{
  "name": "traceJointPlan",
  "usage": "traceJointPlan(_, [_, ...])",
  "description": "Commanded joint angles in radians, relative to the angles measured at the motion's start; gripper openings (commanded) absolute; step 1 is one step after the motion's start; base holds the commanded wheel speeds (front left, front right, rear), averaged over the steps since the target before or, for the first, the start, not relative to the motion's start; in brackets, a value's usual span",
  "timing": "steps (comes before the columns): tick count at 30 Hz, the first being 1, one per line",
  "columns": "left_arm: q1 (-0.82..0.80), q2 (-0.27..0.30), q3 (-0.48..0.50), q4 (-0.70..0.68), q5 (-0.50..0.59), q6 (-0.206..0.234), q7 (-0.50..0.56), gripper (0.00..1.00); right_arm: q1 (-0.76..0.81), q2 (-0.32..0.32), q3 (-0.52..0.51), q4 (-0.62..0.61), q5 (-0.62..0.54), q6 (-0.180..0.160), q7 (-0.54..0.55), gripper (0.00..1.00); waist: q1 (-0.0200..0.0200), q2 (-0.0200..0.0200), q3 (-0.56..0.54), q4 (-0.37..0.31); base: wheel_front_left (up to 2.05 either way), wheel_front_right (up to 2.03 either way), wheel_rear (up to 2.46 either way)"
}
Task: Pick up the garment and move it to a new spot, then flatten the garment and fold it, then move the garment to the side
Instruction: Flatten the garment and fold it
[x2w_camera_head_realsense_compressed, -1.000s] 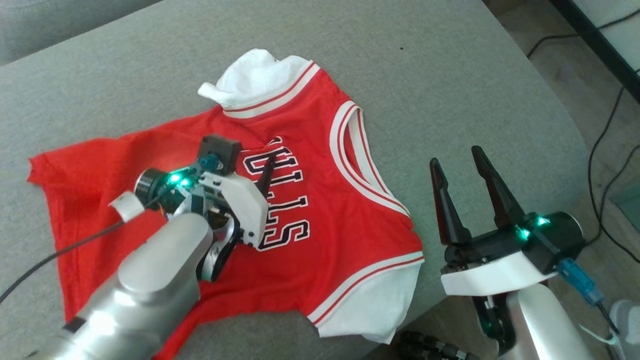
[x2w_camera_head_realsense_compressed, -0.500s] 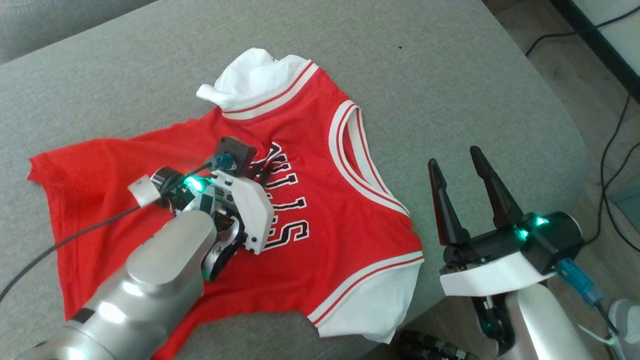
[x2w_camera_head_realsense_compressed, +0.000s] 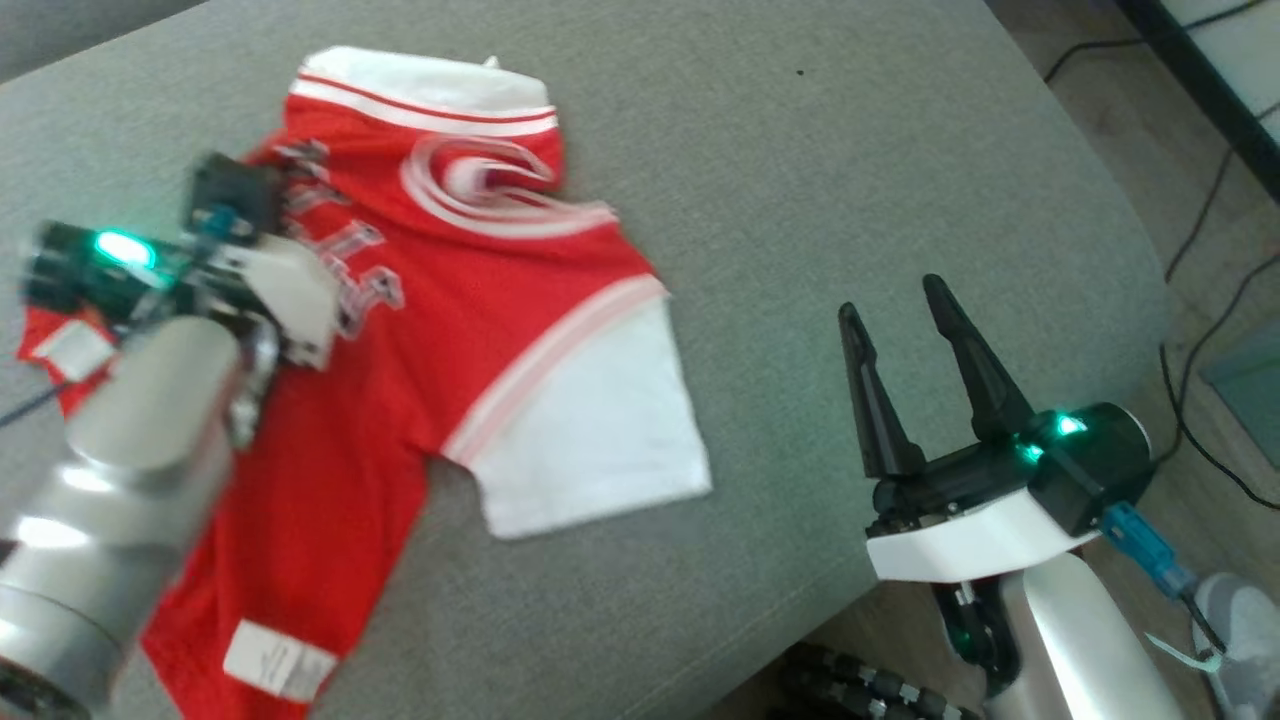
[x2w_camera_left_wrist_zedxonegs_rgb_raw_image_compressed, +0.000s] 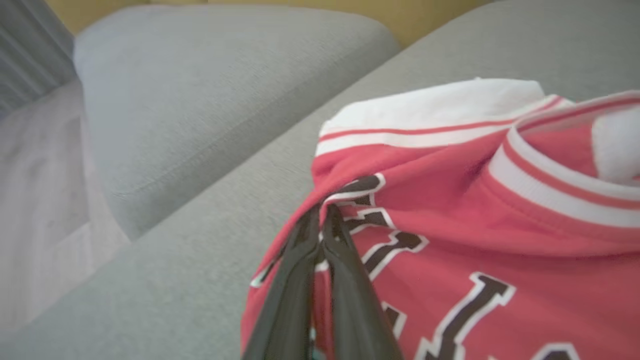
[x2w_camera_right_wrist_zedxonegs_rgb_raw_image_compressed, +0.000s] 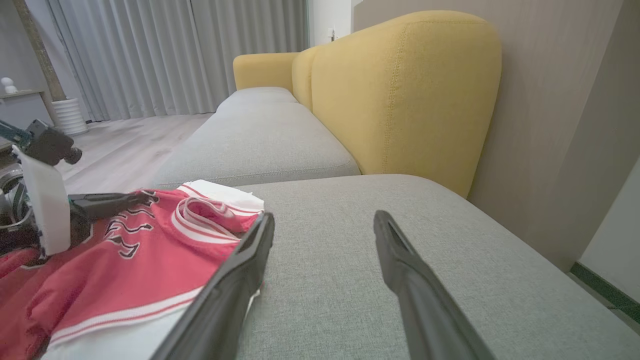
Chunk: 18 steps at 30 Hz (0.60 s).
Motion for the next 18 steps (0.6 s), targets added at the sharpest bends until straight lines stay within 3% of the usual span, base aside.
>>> traceJointPlan(1, [-0.076, 0.042, 0.051, 0.006, 0.015, 0.016, -0.036, 0.0, -0.024, -0.003, 0.024, -0.029, 0.003, 0.008, -0.011, 1.0, -0.0001, 0.0, 0.003, -0.01, 0.0, 0.0, 0.0])
traceJointPlan(9, [-0.138, 0.051, 0.117, 0.151, 0.015, 0.1, -0.217, 0.0, -0.011, -0.003, 0.01, -0.025, -0.012, 0.008, -0.011, 1.0, -0.0001, 0.0, -0.013, -0.011, 0.0, 0.0, 0.0])
traceJointPlan(10, [-0.13, 0.044, 0.126, 0.168, 0.005, 0.099, -0.227, 0.75, -0.009, -0.003, 0.009, -0.022, -0.014, 0.008, -0.011, 1.0, -0.0001, 0.0, -0.019, -0.011, 0.0, 0.0, 0.0])
traceJointPlan(11, [-0.121, 0.034, 0.133, 0.181, -0.005, 0.098, -0.238, 1.0, -0.007, -0.003, 0.009, -0.019, -0.016, 0.008, -0.011, 1.0, -0.0001, 0.0, -0.029, -0.01, 0.0, 0.0, 0.0])
traceJointPlan(18, [-0.022, -0.085, 0.227, 0.109, -0.097, 0.074, -0.288, 1.0, -0.003, -0.003, -0.031, -0.017, -0.037, 0.008, -0.011, 1.0, -0.0001, 0.0, -0.109, 0.055, 0.0, 0.0, 0.0])
